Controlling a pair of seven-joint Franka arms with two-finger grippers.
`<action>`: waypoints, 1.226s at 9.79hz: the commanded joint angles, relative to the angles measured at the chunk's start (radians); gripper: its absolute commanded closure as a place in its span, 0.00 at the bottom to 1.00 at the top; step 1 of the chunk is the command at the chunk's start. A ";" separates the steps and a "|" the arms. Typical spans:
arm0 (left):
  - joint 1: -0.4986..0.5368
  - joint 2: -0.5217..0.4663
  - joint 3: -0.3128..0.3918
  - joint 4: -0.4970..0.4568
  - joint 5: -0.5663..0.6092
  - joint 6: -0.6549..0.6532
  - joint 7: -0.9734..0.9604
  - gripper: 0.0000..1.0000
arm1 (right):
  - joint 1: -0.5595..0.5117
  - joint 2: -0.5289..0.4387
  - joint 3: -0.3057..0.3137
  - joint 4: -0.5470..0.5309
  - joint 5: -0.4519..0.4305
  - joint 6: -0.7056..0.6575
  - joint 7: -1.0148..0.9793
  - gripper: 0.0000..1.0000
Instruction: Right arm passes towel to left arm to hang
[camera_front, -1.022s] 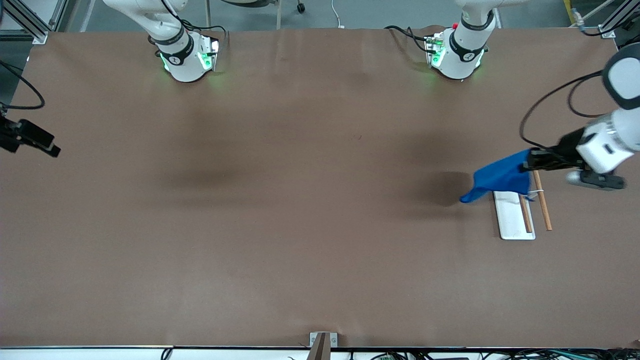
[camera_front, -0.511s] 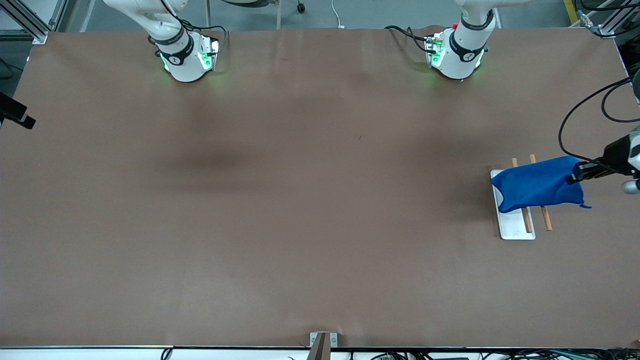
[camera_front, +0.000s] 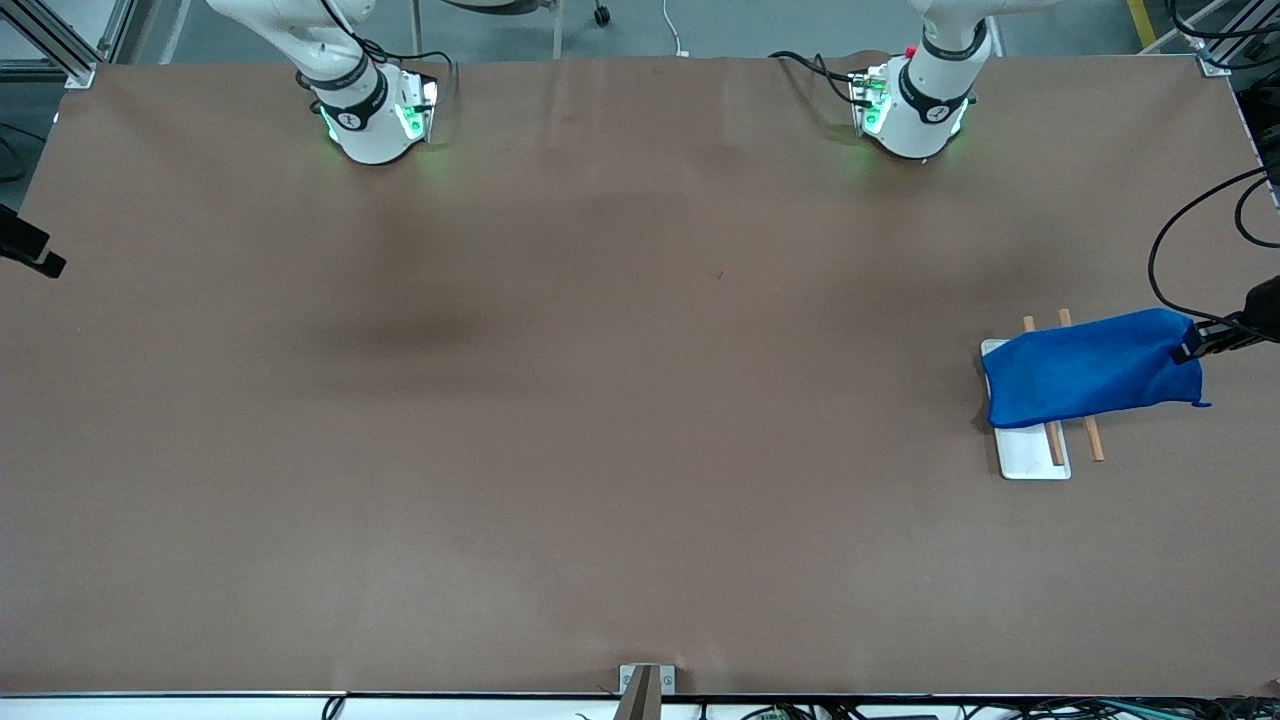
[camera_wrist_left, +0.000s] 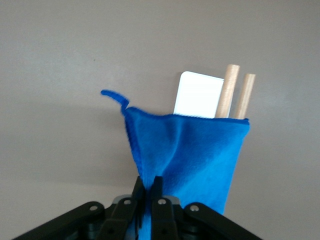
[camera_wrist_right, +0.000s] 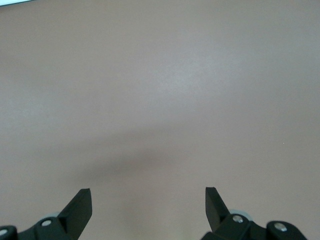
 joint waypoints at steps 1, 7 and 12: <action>-0.009 0.009 0.000 -0.011 0.017 0.013 -0.002 0.00 | 0.005 -0.011 -0.017 -0.008 -0.003 0.003 -0.015 0.00; -0.020 -0.185 -0.277 -0.026 0.129 -0.039 -0.254 0.00 | -0.004 -0.008 -0.014 -0.007 -0.003 0.007 -0.012 0.00; -0.113 -0.172 -0.415 0.306 0.284 -0.402 -0.399 0.00 | -0.004 -0.008 -0.014 -0.007 -0.003 0.012 -0.011 0.00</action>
